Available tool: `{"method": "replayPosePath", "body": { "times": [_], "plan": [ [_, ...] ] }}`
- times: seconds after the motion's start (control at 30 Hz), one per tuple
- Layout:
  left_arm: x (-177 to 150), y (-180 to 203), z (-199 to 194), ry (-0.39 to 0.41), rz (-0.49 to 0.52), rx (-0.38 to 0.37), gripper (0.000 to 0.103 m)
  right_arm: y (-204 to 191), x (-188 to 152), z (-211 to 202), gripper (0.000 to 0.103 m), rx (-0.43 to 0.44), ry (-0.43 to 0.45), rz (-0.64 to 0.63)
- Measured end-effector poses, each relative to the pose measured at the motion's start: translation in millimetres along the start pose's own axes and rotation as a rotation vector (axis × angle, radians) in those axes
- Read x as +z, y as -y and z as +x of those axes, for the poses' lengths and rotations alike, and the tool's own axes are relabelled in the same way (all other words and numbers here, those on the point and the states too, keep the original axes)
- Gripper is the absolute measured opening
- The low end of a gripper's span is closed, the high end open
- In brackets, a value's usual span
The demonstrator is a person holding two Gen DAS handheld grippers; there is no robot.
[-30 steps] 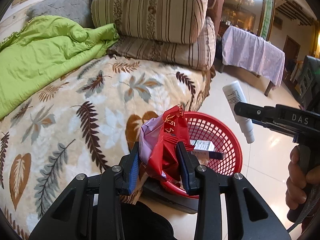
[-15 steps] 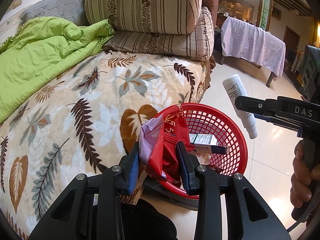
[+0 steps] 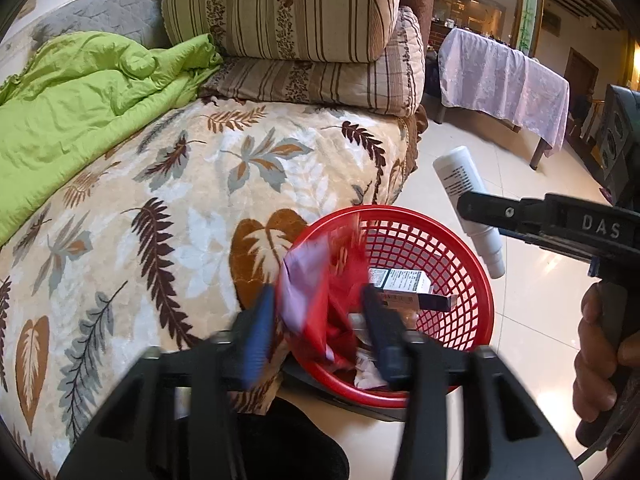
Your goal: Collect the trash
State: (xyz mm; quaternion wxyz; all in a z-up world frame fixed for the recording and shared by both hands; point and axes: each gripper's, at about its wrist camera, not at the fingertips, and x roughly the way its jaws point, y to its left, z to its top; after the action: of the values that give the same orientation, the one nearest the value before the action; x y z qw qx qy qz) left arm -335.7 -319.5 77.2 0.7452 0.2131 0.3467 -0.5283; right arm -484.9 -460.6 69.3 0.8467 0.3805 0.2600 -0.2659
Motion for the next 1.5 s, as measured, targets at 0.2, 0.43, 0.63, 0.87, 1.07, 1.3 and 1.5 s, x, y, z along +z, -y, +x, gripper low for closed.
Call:
{"method": "replayPosePath", "body": {
  "times": [0.2,0.43,0.63,0.87,1.07,1.3,1.5],
  "plan": [
    [6.0,-9.3,-8.4,0.014,-0.03,-0.025,0.065,-14.7,4.0,-14.3,0.059,-0.055,0.053,-0.046],
    [-4.1,-60.4,-76.2,0.169,-0.108,0.026,0.084,-83.5,-1.1,-41.5,0.086,-0.196,0.188,-0.249],
    [-34.5,-115.6,-129.0,0.239,-0.17,0.196,0.095,-154.6,-37.4,-49.8,0.103,-0.293,0.307,-0.388],
    [-89.1,-157.6,-159.2,0.247,-0.251,0.449,0.098,-189.2,-79.9,-22.6,0.103,-0.317,0.214,-0.294],
    [-111.2,-170.6,-159.2,0.199,-0.296,0.609,0.099,-201.5,-95.0,-15.2,0.103,-0.277,0.197,-0.32],
    [-112.9,-165.3,-157.4,0.17,-0.262,0.57,0.099,-205.6,-102.7,-26.6,0.103,-0.311,0.234,-0.326],
    [-112.5,-155.0,-152.1,0.183,-0.241,0.52,0.098,-200.0,-103.9,-32.7,0.103,-0.351,0.239,-0.308]
  ]
}}
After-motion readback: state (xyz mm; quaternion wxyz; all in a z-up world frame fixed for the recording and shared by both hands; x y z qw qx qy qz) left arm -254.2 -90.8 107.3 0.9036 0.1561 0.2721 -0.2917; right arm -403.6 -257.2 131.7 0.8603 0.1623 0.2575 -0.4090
